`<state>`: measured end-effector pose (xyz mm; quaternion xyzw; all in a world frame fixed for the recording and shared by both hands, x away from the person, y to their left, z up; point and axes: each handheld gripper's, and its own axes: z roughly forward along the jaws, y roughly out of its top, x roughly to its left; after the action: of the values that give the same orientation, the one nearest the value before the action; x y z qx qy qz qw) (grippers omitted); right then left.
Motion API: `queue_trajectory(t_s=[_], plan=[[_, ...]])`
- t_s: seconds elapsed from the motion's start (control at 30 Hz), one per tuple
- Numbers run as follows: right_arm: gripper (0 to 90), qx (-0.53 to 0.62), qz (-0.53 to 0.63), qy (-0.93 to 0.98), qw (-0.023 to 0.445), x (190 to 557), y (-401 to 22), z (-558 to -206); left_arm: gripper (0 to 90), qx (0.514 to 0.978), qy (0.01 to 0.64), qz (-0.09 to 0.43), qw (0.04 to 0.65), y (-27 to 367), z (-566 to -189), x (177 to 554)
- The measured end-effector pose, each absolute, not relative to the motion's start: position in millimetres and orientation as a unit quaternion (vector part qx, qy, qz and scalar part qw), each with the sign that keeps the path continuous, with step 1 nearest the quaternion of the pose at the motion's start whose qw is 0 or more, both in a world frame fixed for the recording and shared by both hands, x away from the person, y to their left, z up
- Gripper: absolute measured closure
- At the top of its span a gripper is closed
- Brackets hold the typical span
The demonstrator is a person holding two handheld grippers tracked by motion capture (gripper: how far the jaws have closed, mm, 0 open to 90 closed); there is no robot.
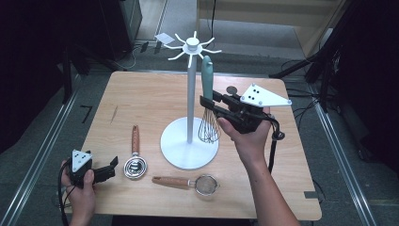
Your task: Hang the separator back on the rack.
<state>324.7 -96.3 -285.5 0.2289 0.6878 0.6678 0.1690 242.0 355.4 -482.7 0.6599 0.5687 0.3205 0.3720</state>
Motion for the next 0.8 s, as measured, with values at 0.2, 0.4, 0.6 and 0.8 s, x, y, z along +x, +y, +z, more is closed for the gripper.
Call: queue_trajectory(t_s=[0.2, 0.4, 0.6, 0.8], plan=[[62.1, 0.234, 0.670, 0.684, 0.169, 326.4, -99.4, -285.8, 0.0, 0.660, 0.569, 0.320, 0.371, 355.2, -482.7, 242.0], [65.6, 0.231, 0.686, 0.669, 0.170, 325.2, -104.8, -284.2, 0.0, 0.660, 0.569, 0.320, 0.371, 355.2, -482.7, 242.0], [82.9, 0.234, 0.706, 0.647, 0.169, 327.3, -111.0, -283.0, 0.0, 0.660, 0.569, 0.320, 0.370, 355.2, -482.7, 242.2], [87.6, 0.252, 0.698, 0.643, 0.187, 330.0, -108.3, -282.0, 0.0, 0.660, 0.569, 0.321, 0.370, 355.2, -482.9, 242.4]])
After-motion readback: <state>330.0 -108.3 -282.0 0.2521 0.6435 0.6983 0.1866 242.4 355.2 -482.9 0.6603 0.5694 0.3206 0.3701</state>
